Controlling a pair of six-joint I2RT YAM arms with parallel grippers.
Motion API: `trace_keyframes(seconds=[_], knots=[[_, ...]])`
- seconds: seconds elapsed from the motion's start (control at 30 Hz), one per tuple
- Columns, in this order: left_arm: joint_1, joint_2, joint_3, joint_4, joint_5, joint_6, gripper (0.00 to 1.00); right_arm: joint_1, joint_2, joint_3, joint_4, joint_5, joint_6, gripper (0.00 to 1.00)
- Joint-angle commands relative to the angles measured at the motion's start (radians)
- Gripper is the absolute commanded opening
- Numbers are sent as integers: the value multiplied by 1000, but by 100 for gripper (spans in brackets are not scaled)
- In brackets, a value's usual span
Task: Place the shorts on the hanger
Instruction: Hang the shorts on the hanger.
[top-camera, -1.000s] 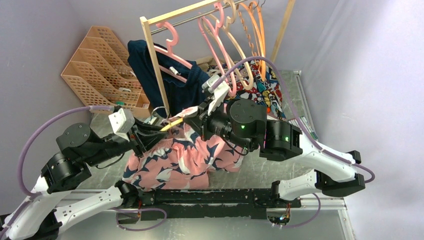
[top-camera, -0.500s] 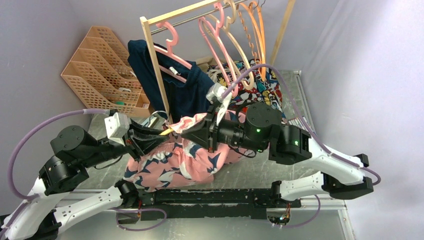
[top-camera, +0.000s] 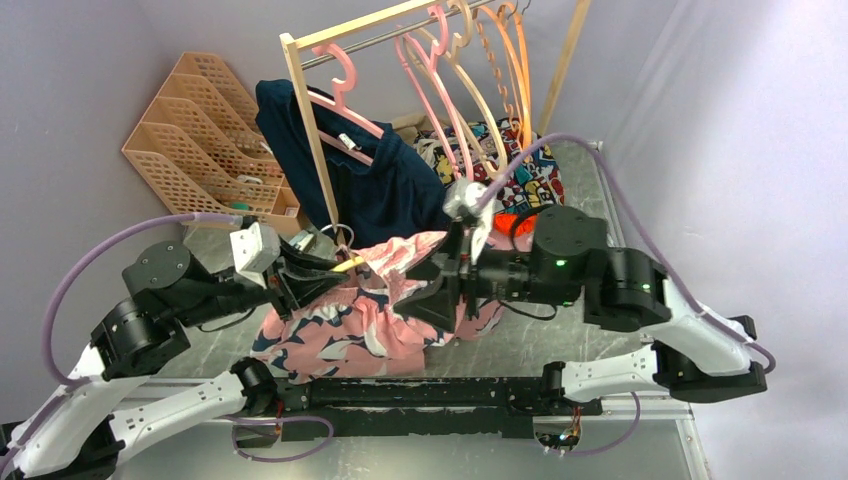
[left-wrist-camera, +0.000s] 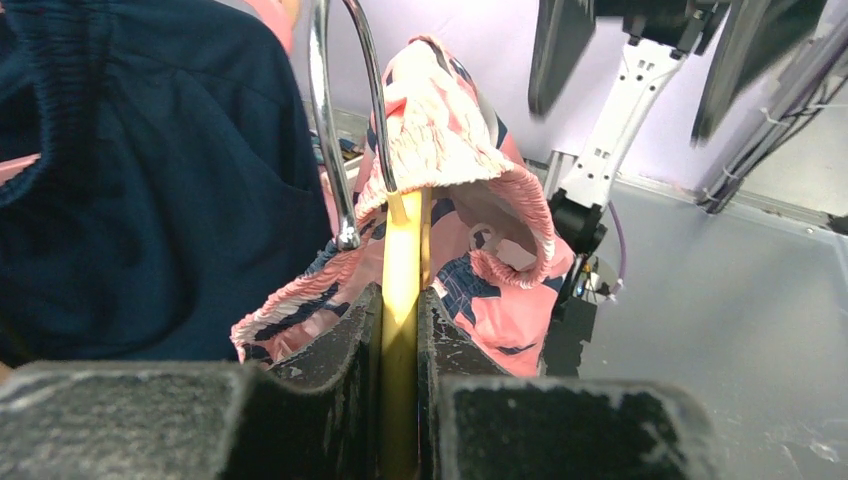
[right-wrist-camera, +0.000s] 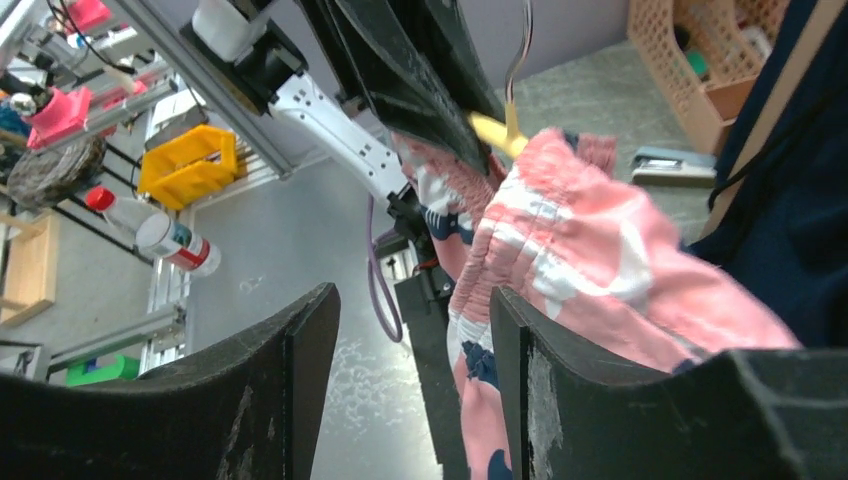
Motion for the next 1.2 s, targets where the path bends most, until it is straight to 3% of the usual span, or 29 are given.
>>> trace_keyframes(seconds=[0.0, 0.13, 0.37, 0.53, 0.7, 0.93, 1.1, 1.17], knots=[[-1, 15, 45, 84, 114, 6, 7, 1, -56, 100, -34, 75, -72, 61], [0, 53, 57, 59, 243, -12, 7, 1, -35, 121, -17, 174, -101, 61], [-1, 112, 71, 21, 391, -41, 7, 1, 34, 104, -3, 61, -180, 60], [-2, 137, 102, -21, 420, -27, 7, 1, 35, 81, 26, -30, -191, 60], [-2, 154, 123, -26, 441, -12, 7, 0, 63, 75, 23, -13, -195, 60], [-1, 176, 151, -38, 452, 9, 7, 1, 86, 60, 60, -65, -192, 49], [-1, 189, 169, -49, 455, 22, 7, 0, 93, 51, 90, -67, -189, 22], [-1, 192, 169, -47, 445, 26, 7, 0, 86, 40, 116, -65, -183, 0]])
